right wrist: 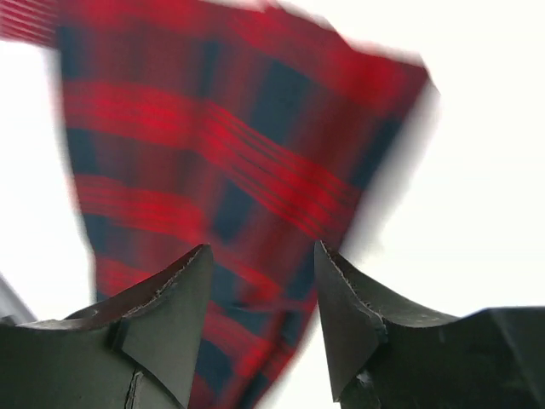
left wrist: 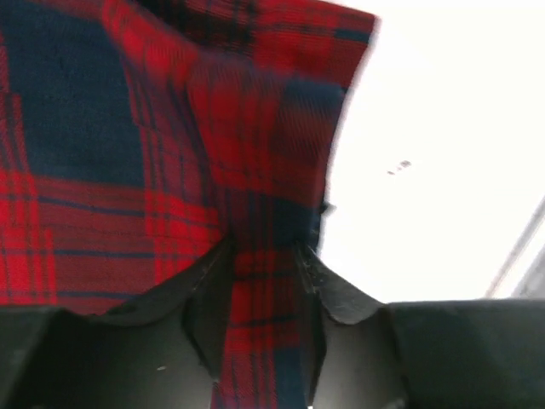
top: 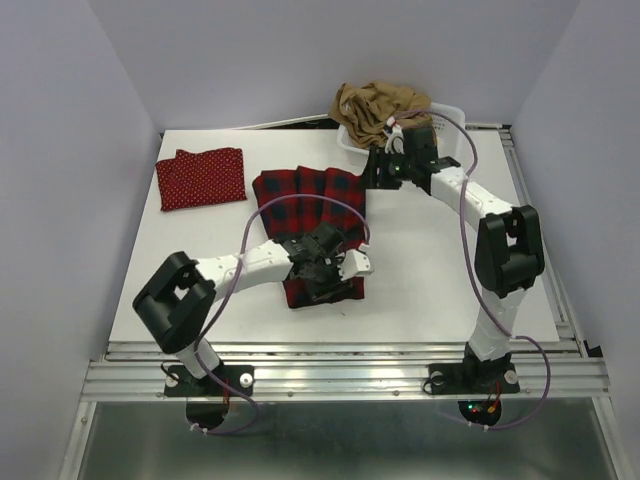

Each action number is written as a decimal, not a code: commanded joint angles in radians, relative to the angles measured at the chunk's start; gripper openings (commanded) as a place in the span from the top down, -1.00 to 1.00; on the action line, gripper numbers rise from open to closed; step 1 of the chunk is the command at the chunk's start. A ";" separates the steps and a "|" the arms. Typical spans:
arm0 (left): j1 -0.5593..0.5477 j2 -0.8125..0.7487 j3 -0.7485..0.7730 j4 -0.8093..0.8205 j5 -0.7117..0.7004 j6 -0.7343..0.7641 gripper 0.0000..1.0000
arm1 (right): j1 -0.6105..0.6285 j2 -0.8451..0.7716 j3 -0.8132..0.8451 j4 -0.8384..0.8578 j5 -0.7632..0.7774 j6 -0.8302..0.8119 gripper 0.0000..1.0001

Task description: Fold and stack the skirts

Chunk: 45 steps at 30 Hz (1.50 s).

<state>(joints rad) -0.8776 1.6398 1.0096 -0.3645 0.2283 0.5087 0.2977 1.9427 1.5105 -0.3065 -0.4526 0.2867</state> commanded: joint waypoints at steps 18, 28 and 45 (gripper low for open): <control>0.695 0.142 0.335 0.144 0.471 -0.414 -0.25 | 0.015 0.357 0.206 0.497 -0.437 0.244 -0.10; 0.735 0.462 0.471 0.116 0.427 -0.377 0.00 | 0.015 0.375 0.114 0.285 -0.193 -0.024 -0.08; 0.483 -0.406 0.089 -0.019 0.029 0.018 -0.88 | 0.116 -0.065 0.045 -0.123 -0.319 -0.049 -0.64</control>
<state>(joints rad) -0.3725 1.3422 1.2160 -0.3523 0.3946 0.4679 0.3737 1.9915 1.6032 -0.2295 -0.8093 0.2783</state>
